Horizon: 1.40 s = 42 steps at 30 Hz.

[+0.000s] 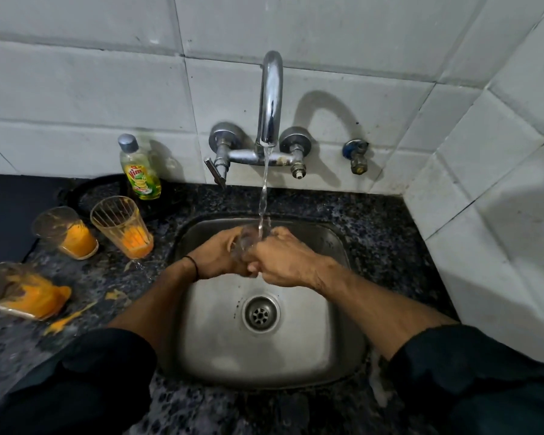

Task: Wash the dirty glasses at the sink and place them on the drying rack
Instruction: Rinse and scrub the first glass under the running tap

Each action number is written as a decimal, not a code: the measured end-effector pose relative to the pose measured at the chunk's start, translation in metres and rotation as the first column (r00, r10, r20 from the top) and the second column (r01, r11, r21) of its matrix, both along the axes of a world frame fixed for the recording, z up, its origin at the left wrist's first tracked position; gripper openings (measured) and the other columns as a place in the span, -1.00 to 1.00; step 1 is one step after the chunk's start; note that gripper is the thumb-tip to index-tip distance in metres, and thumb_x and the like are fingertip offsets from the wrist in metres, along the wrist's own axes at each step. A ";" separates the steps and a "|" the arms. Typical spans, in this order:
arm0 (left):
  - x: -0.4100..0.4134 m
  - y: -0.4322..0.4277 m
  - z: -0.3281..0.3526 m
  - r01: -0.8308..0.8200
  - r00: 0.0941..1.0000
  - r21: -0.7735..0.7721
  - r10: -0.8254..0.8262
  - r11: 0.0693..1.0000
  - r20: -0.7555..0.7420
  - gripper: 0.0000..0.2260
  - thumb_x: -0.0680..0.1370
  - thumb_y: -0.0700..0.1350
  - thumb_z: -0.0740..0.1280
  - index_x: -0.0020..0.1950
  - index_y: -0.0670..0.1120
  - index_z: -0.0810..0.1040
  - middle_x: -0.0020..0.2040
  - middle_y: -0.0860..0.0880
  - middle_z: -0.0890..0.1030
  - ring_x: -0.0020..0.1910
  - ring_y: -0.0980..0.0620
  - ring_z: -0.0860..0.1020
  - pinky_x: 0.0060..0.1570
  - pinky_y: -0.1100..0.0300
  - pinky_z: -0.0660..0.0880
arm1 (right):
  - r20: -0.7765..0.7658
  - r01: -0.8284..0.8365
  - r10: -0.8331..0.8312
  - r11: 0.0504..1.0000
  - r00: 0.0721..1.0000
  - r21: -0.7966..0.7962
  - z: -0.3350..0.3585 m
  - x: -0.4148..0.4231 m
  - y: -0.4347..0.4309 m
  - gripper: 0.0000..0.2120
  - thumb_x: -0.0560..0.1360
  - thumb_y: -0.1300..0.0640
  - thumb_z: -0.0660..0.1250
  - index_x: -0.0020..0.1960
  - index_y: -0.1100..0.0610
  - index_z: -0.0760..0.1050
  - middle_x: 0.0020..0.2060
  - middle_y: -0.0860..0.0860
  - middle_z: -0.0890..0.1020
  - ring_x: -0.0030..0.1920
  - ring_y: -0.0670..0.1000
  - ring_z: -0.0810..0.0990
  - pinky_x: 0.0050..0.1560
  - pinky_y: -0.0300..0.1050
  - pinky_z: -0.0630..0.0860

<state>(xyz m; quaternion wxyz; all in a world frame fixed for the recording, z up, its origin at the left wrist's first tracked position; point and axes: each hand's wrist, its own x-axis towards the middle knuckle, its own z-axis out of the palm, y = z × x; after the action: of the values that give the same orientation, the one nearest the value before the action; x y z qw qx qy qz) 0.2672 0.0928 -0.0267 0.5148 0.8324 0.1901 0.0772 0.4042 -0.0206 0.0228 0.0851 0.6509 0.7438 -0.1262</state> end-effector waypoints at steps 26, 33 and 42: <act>0.053 0.028 0.079 -0.657 0.631 0.518 0.776 0.548 -0.021 -0.72 0.67 0.01 0.20 0.21 -0.19 0.45 0.10 -0.24 0.59 0.10 -0.29 0.55 -0.10 -0.02 0.37 | -0.145 0.091 -0.082 0.994 0.986 0.055 0.065 -0.005 -0.023 -0.88 0.54 0.12 0.28 -0.07 0.01 0.59 -0.07 0.02 0.68 -0.11 0.05 0.54 -0.05 -0.13 0.32; 0.034 0.004 0.061 -0.728 0.686 -0.147 0.712 0.670 -0.153 -0.62 0.51 0.18 0.34 -0.03 -0.16 0.60 -0.06 -0.17 0.66 -0.07 -0.15 0.64 -0.03 0.05 0.55 | -0.597 0.295 -0.202 0.954 0.776 0.061 0.047 0.011 -0.023 -0.85 0.52 0.18 0.35 -0.04 0.05 0.70 -0.13 -0.04 0.74 -0.06 -0.04 0.69 0.11 0.05 0.60; 0.004 -0.079 0.060 -0.381 0.649 -0.657 0.694 0.651 0.311 -0.71 0.42 -0.09 0.50 0.10 -0.14 0.63 0.08 -0.24 0.67 0.03 -0.16 0.64 0.05 -0.06 0.57 | -0.827 0.443 -0.144 0.787 -0.544 -0.429 0.016 -0.002 -0.035 -0.75 0.61 0.16 0.21 0.03 0.26 0.63 -0.15 0.17 0.73 -0.10 0.12 0.72 0.03 0.03 0.61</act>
<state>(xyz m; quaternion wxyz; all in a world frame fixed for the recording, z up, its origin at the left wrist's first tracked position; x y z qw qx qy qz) 0.2717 0.0137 0.0334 0.7064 0.4948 0.3003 0.4074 0.4023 -0.0556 0.0391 -0.6694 0.4423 0.2260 -0.5524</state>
